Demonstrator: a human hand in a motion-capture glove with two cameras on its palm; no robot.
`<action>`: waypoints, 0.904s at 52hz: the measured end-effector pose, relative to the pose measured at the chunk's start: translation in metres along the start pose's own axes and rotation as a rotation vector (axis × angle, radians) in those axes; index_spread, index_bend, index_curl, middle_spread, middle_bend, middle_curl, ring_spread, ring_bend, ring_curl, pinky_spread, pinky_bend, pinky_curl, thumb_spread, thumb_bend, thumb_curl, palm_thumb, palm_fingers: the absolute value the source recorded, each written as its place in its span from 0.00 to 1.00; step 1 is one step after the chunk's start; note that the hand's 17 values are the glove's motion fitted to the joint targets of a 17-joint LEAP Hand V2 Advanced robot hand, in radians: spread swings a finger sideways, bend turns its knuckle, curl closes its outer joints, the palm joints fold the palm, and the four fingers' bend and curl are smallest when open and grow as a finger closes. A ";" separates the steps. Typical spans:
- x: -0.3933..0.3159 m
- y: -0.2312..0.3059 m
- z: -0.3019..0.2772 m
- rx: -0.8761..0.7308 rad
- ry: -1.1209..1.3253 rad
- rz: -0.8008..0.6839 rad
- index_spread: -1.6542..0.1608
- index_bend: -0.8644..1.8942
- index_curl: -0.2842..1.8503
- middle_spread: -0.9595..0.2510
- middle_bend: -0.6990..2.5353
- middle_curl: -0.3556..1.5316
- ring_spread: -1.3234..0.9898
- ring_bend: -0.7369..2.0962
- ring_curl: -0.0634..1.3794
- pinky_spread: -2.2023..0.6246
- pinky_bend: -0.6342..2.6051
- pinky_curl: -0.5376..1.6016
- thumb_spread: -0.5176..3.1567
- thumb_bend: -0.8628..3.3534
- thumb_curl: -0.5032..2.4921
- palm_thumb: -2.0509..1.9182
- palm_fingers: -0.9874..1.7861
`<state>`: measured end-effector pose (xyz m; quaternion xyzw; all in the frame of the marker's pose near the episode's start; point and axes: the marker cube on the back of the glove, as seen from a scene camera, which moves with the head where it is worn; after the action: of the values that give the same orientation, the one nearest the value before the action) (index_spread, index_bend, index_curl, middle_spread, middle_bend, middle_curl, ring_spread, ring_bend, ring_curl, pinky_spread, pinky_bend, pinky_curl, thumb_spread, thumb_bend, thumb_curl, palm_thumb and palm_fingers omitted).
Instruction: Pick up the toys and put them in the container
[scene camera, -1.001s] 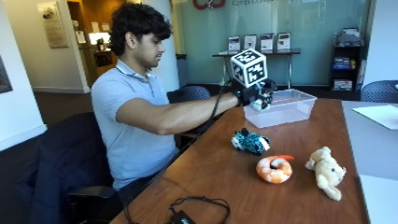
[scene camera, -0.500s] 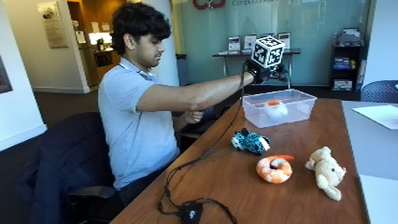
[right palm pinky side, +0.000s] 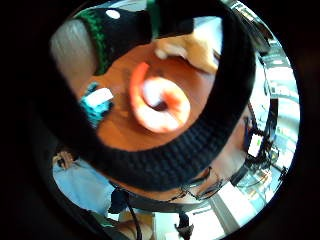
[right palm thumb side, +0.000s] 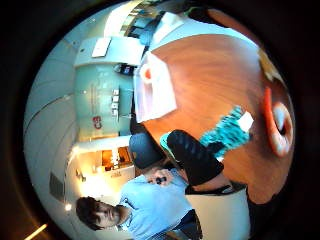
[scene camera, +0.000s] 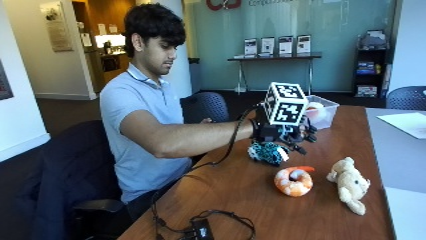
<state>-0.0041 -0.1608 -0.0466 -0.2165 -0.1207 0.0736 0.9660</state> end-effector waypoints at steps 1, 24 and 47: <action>0.008 0.002 0.006 -0.006 0.034 0.017 0.73 0.37 0.25 0.79 0.26 0.32 0.56 0.36 0.17 0.80 0.48 0.41 0.49 0.20 0.21 0.51 0.31; 0.081 -0.023 0.092 0.055 0.319 0.105 0.72 0.38 0.26 0.79 0.28 0.32 0.56 0.39 0.20 0.78 0.50 0.41 0.58 0.24 0.25 0.58 0.45; -0.006 -0.032 -0.043 0.295 0.144 0.035 0.75 0.40 0.30 0.79 0.33 0.38 0.51 0.55 0.34 0.70 0.52 0.45 0.58 0.36 0.31 0.70 0.61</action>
<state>0.0046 -0.2075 -0.0719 -0.0791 -0.0353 0.0914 0.9920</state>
